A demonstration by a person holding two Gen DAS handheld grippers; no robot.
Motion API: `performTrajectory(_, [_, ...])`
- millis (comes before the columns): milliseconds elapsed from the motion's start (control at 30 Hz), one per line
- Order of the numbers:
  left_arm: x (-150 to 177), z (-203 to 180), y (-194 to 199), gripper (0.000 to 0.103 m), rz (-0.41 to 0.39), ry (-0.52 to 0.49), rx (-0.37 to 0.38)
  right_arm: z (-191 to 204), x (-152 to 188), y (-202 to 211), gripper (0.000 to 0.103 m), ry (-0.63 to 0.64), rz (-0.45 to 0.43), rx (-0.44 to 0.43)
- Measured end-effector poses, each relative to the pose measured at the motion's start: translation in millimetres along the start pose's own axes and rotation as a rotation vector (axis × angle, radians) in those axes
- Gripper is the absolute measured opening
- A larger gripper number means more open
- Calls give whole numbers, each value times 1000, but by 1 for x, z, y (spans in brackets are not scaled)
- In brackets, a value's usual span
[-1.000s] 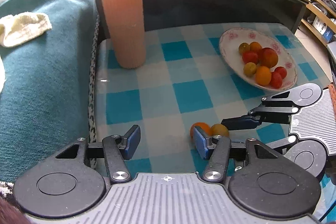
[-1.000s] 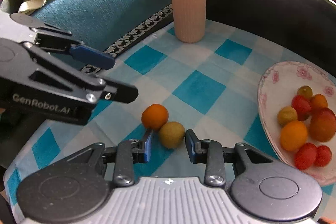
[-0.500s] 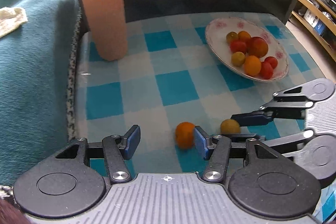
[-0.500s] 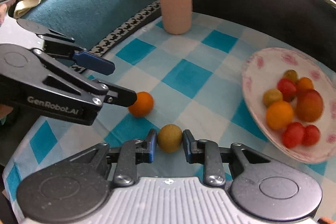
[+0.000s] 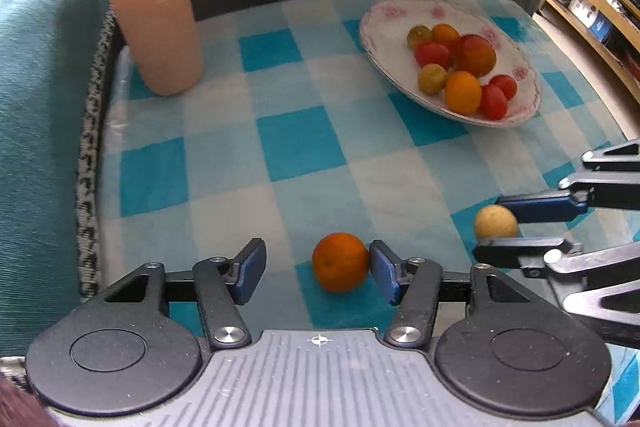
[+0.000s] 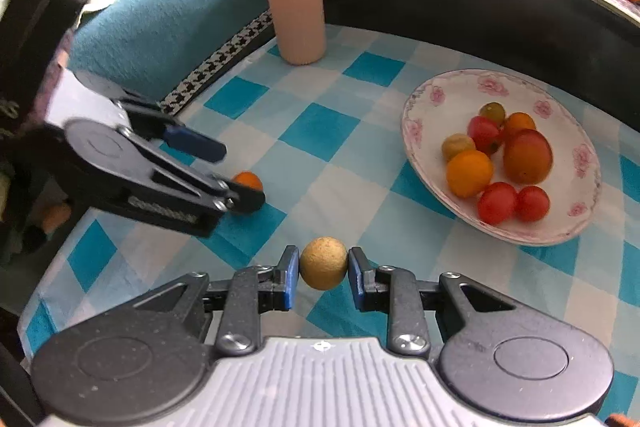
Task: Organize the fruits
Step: 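Grasp yellow fruit with right tool while left tool grasps orange tomato, then carry both held fruits over the white plate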
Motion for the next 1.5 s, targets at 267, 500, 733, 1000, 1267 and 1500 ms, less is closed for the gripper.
performTrajectory(267, [0, -17, -7, 61, 13, -46, -4, -24, 19, 24, 40, -86, -16, 31])
performTrajectory(500, [-3, -22, -6, 53, 18, -36, -37, -44, 36, 40, 40, -155, -13, 66])
performTrajectory(733, [-1, -26, -2, 47, 18, -22, -77, -55, 47, 35, 40, -199, 27, 64])
performTrajectory(1000, [-4, -45, 1, 39, 1, -13, -74, -49, 37, 39, 40, -176, 6, 38])
performTrajectory(1267, [-26, -68, 23, 39, -79, -27, -22, -81, 34, 54, 40, -257, -40, 66])
performTrajectory(1500, [-65, -81, 38, 39, -152, -13, 16, -96, 16, 61, 40, -289, -85, 75])
Point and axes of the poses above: each gripper's, at about its wrist camera, not at the fingertips, and y roughly against the way its jaws point, z to its left, x to its underside, the point moved 9 cm from there along -y, roughly the way its jaws point, and after that the axes turned 7 degrees about z, right-handed, at the moved point
